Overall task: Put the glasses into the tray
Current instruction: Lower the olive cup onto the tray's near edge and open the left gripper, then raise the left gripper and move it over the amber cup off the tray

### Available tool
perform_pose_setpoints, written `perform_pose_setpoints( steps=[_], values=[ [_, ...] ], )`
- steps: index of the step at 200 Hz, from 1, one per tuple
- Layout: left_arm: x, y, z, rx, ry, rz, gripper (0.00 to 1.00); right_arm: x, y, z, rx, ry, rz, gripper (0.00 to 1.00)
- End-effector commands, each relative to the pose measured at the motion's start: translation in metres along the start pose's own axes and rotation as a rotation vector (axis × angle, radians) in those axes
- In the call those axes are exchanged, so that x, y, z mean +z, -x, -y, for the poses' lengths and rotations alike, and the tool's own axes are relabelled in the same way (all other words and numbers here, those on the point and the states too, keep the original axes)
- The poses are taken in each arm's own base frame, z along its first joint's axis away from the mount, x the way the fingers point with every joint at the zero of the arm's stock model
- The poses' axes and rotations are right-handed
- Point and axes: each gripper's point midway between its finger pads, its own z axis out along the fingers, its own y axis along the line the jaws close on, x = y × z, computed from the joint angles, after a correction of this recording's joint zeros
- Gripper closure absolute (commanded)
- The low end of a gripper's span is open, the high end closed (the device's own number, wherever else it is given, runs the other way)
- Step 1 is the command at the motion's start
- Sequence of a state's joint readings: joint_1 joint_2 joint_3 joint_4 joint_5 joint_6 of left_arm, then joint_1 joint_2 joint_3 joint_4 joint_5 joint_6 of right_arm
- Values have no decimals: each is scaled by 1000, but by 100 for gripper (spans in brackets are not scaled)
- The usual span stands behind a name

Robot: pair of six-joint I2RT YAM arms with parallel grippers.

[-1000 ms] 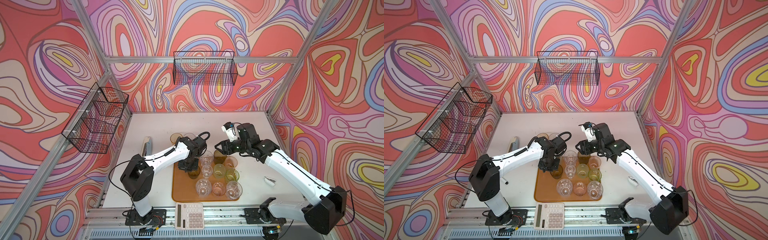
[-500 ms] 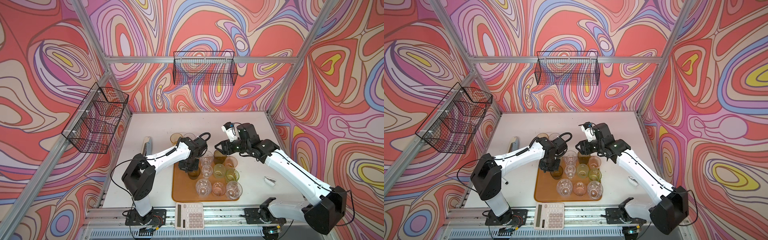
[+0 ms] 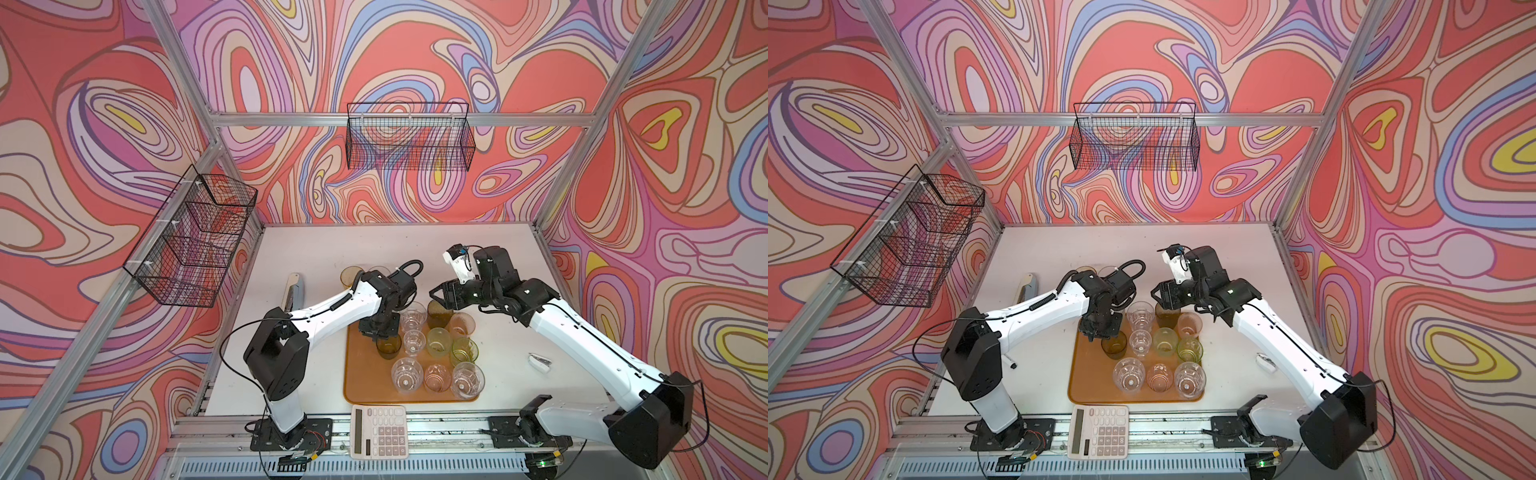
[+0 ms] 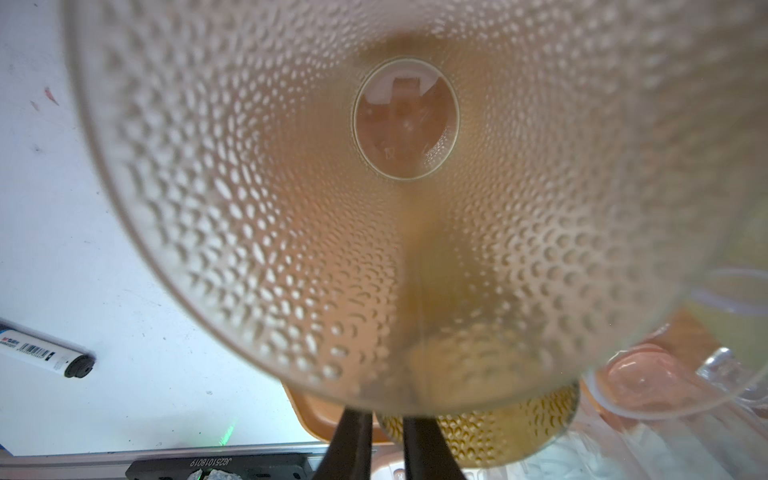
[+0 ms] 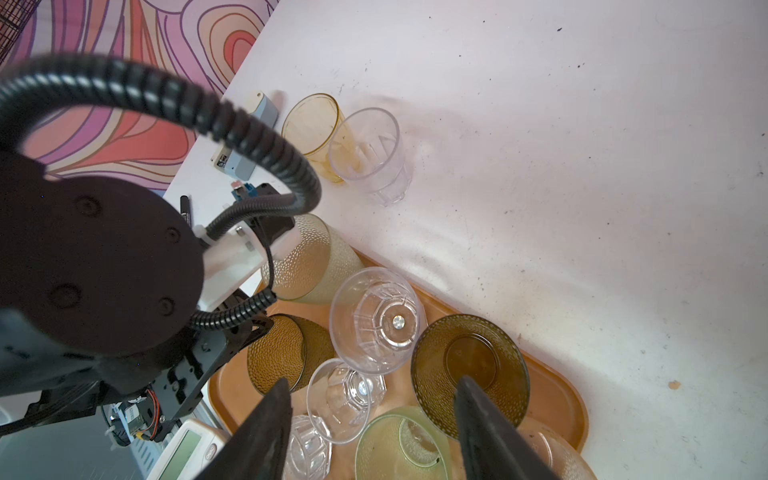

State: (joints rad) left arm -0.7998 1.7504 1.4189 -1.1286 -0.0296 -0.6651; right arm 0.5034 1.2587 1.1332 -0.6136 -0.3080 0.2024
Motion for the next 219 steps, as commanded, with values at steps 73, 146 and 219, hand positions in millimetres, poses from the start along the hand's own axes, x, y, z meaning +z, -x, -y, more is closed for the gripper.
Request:
perform_pose_setpoints(
  steps=[73,146,219],
  values=[
    [-60,16,-13,92,52,111,76,-4,3,0,-8,5,17,35],
    [-84,44,-38,79,30,187,72,-7,2,0,-15,-3,17,35],
    [-90,78,-72,9,-2,224,70,-8,3,0,-16,-7,15,35]
  ],
)
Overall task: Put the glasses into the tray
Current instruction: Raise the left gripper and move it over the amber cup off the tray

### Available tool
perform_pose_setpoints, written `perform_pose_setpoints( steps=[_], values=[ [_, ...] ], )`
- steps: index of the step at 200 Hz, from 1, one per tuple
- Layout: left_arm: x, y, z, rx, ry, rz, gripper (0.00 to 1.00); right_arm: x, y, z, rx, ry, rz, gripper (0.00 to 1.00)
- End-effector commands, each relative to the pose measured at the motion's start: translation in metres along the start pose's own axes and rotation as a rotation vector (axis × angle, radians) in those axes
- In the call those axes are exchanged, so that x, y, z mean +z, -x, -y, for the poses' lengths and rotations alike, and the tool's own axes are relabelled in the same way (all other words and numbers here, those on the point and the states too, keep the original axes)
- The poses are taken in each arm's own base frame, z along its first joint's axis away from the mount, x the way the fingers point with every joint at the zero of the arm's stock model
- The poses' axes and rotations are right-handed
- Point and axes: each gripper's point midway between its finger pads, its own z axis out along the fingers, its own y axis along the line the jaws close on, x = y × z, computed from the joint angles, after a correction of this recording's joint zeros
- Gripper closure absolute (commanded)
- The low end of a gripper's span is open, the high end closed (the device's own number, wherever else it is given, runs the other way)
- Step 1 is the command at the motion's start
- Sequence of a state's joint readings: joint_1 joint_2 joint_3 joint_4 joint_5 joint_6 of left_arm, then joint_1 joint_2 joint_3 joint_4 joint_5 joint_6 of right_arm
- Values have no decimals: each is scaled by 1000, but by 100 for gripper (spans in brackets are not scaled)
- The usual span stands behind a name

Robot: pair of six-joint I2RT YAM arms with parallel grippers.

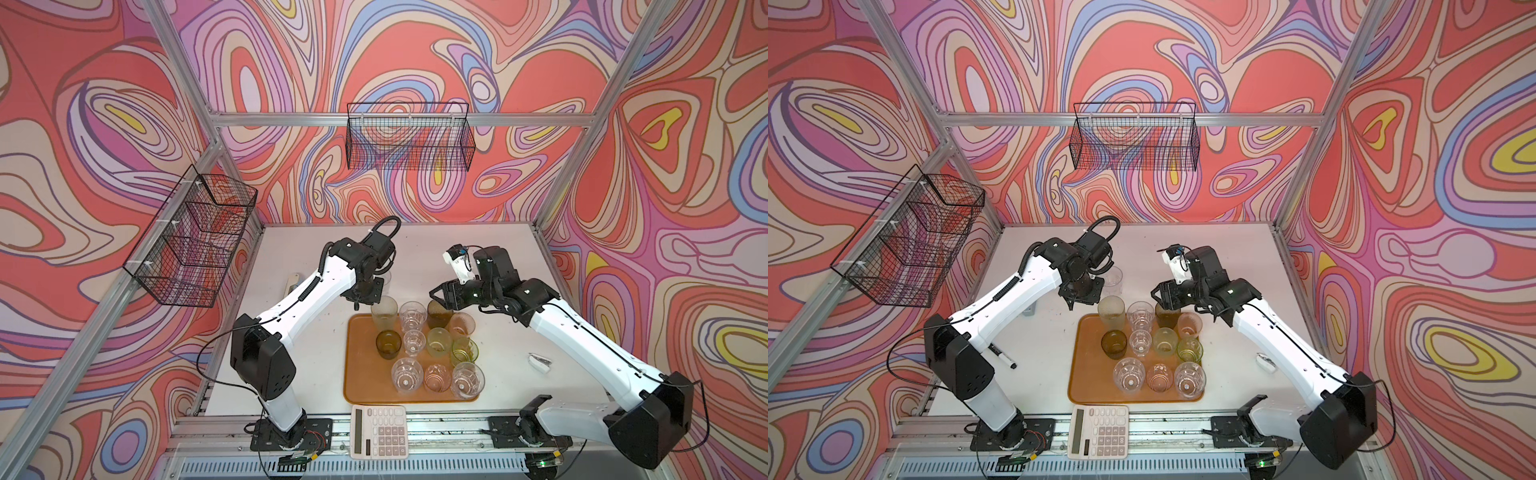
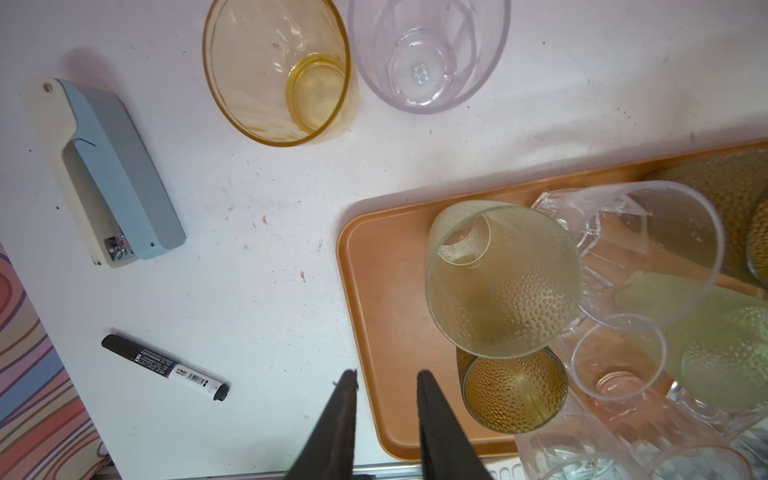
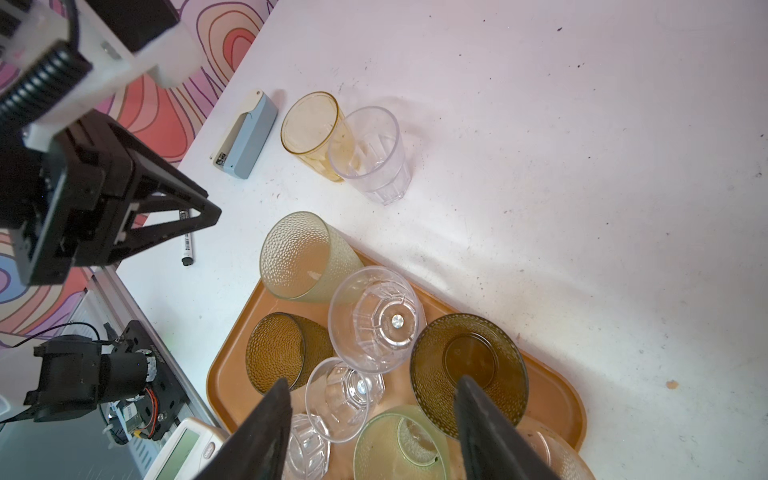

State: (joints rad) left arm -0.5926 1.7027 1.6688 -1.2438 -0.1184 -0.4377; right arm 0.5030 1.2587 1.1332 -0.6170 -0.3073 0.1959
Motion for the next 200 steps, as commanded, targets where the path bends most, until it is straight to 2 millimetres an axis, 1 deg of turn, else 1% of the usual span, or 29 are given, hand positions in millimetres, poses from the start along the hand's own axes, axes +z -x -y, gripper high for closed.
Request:
perform_pose_setpoints(
  steps=[1,49,80,122,148,179,200],
  values=[
    [-12,11,-10,5,-16,33,70,-8,3,-1,-10,-5,18,35],
    [-9,27,-43,-68,-22,44,66,-13,5,-2,-21,-8,21,34],
    [-2,35,-56,-108,-43,44,63,-15,7,-5,-26,4,21,34],
    [14,47,-67,-160,-57,39,61,-19,6,-6,-35,2,10,34],
    [30,56,-71,-230,-88,24,60,-19,6,-7,-35,5,5,34],
    [48,67,-72,-253,-88,10,60,-21,7,-8,-38,5,5,34],
    [60,72,-77,-279,-80,3,62,-23,8,-8,-39,1,6,34]
  ],
)
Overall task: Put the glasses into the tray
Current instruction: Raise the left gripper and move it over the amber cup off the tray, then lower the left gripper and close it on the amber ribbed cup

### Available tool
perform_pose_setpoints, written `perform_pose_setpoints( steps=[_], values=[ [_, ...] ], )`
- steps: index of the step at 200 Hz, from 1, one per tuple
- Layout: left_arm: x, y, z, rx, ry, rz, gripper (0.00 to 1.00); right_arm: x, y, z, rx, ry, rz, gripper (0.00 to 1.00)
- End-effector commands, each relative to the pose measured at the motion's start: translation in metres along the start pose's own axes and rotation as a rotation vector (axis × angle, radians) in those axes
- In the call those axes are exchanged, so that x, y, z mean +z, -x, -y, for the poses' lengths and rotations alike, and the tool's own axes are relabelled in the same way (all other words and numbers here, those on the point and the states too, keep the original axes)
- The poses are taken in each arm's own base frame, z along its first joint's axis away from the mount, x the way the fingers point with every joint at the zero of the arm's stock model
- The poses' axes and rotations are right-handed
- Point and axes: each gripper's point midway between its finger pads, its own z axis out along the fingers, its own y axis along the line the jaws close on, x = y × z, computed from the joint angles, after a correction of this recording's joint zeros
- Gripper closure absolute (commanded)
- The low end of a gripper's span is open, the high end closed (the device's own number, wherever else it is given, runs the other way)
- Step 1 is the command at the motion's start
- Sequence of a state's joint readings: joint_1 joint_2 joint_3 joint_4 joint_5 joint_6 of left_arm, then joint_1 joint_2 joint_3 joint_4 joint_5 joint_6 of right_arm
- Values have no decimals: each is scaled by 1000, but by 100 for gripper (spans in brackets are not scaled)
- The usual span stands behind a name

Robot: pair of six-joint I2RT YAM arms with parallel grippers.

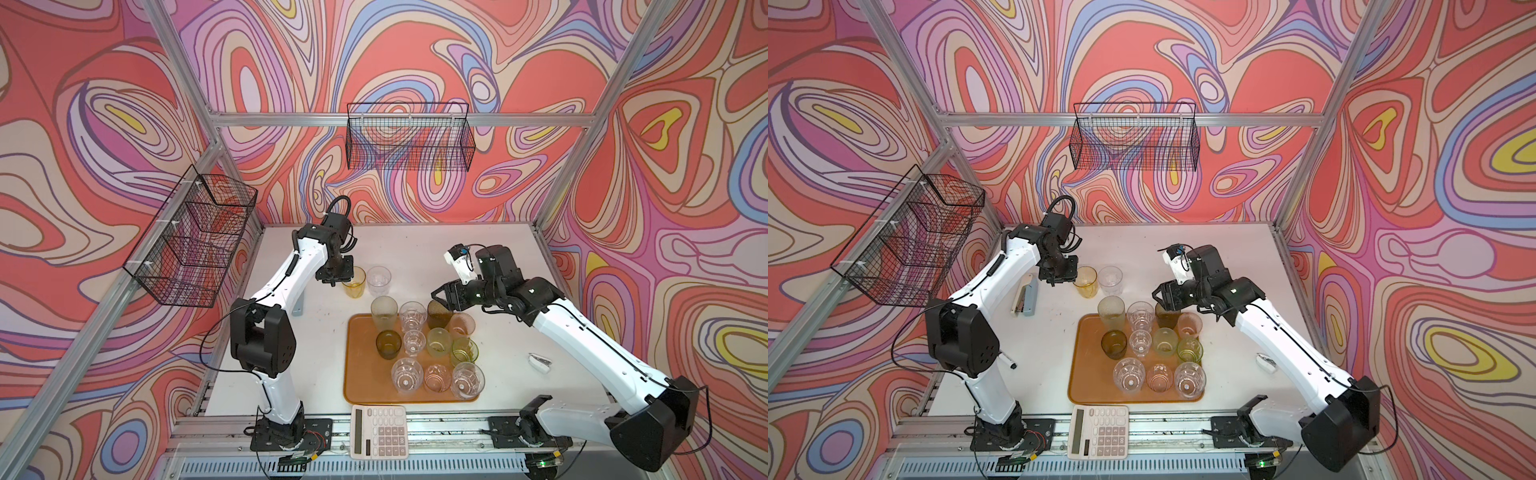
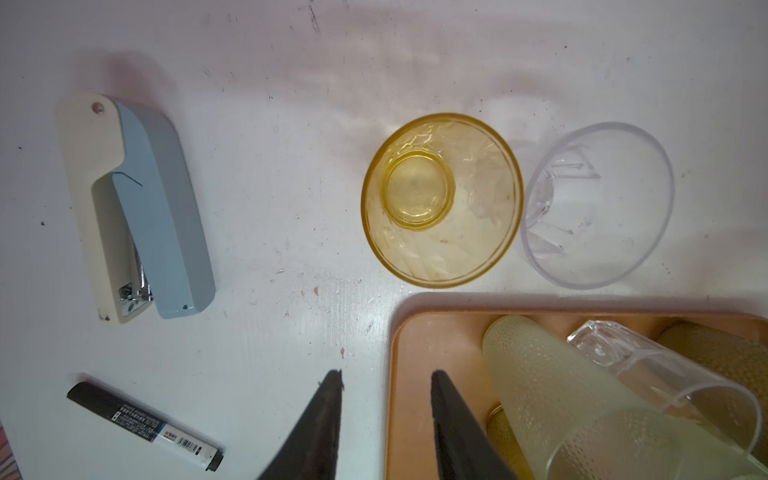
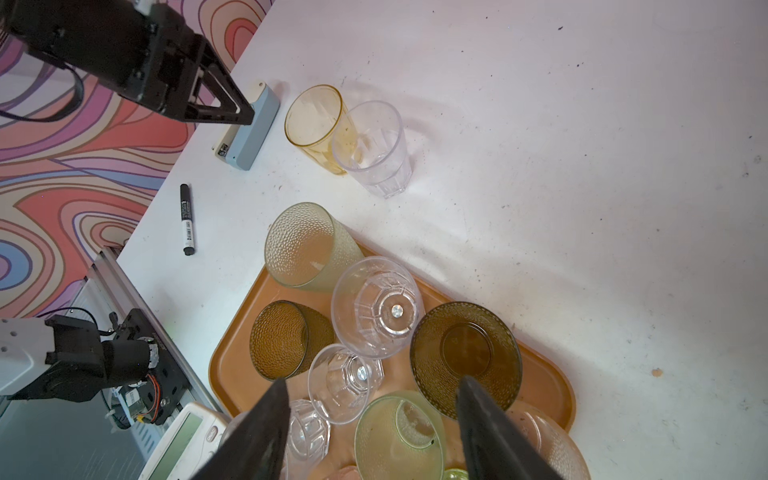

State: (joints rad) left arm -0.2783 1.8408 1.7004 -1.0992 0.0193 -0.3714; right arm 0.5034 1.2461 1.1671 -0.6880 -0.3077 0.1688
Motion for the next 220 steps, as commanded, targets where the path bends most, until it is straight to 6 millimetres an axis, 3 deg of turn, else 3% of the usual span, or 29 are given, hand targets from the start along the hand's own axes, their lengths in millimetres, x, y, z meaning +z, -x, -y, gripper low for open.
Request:
perform_pose_setpoints(
  steps=[1,61,128,220],
  values=[
    [5,15,1,-38,-18,22,62,-13,9,-4,-19,5,29,34],
    [23,34,-8,-93,-32,42,66,-11,6,-4,-16,4,21,34],
    [46,39,-7,-93,-39,6,68,-9,6,-4,-14,11,22,34],
    [61,40,-11,-93,-10,-18,73,-6,3,-3,-8,15,16,34]
  ],
)
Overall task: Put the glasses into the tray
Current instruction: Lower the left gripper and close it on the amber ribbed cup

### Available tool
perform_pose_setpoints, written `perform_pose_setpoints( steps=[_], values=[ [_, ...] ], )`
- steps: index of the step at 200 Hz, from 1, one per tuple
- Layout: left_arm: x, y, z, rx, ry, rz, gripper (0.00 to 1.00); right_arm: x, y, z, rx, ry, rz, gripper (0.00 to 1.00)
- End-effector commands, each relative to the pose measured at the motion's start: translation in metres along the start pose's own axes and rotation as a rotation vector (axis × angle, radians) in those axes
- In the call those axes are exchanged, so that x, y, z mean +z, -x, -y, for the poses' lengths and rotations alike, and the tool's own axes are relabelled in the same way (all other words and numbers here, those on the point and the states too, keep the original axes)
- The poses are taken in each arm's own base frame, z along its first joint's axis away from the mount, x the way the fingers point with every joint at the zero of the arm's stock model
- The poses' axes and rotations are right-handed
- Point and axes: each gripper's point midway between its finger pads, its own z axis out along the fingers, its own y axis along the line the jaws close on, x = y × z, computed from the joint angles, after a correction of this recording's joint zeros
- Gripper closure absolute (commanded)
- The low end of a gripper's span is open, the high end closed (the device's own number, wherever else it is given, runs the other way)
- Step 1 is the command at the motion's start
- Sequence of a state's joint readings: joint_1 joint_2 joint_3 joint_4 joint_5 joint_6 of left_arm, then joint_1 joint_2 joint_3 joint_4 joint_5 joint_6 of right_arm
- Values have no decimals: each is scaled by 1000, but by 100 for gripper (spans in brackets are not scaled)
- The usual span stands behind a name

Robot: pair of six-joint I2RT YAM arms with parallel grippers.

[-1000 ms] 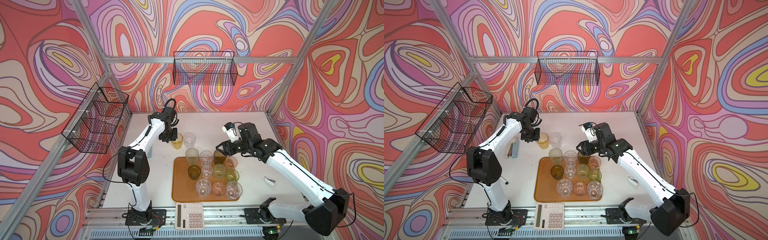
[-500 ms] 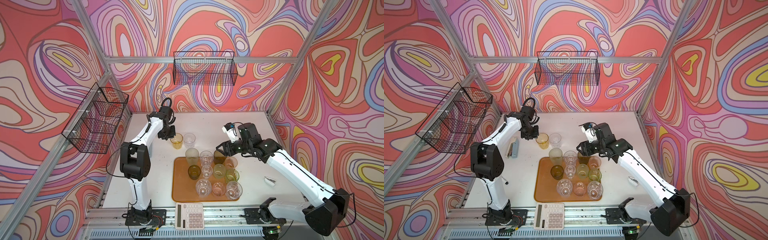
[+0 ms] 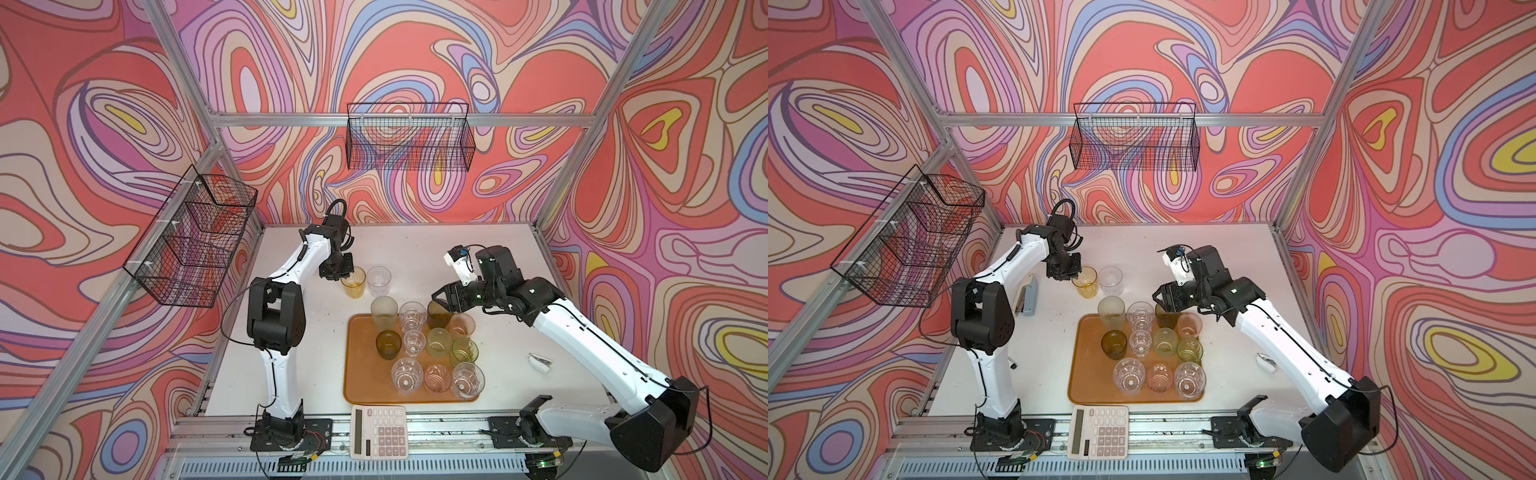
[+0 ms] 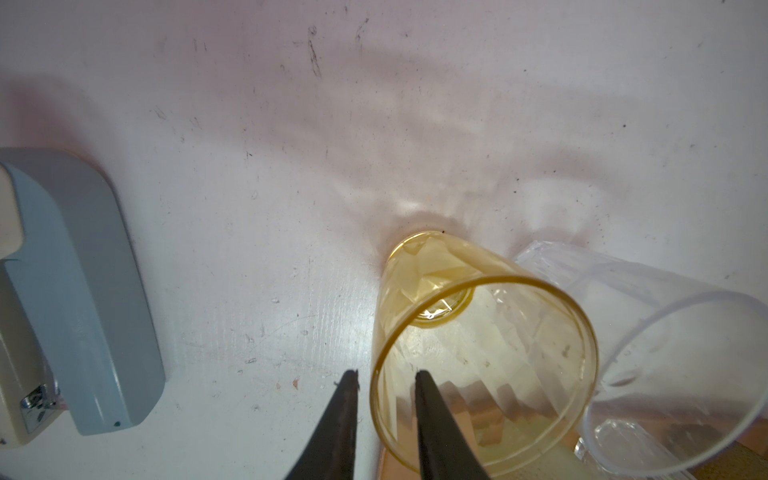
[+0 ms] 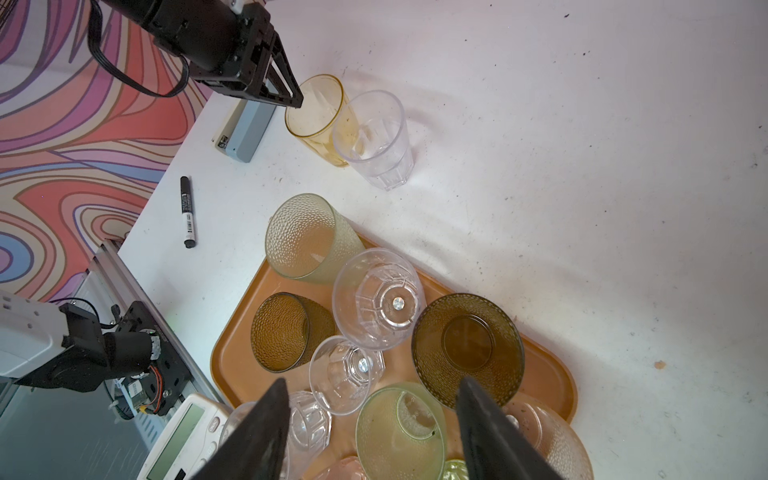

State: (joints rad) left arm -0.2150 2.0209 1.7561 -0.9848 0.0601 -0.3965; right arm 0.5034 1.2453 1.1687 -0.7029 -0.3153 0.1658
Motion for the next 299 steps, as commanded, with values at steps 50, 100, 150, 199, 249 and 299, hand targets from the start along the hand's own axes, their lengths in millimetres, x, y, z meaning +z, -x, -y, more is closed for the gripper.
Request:
perform_pose_setpoints(
  steps=[50,100,150,199,249,299],
  values=[
    [6,5,-5,-3,16,-8,79,-4,5,-2,-6,11,24,34],
    [5,3,-7,0,22,-11,85,-3,5,-2,-6,12,25,34],
    [5,1,-9,9,33,-18,90,-3,5,-2,-7,12,25,34],
    [-3,2,-10,16,39,-8,95,-3,5,-2,-5,14,26,34],
    [-17,1,-14,13,54,8,99,-3,6,-2,-4,16,29,34],
    [-33,-4,-14,12,42,17,100,-4,6,-4,-4,21,33,34]
  ],
)
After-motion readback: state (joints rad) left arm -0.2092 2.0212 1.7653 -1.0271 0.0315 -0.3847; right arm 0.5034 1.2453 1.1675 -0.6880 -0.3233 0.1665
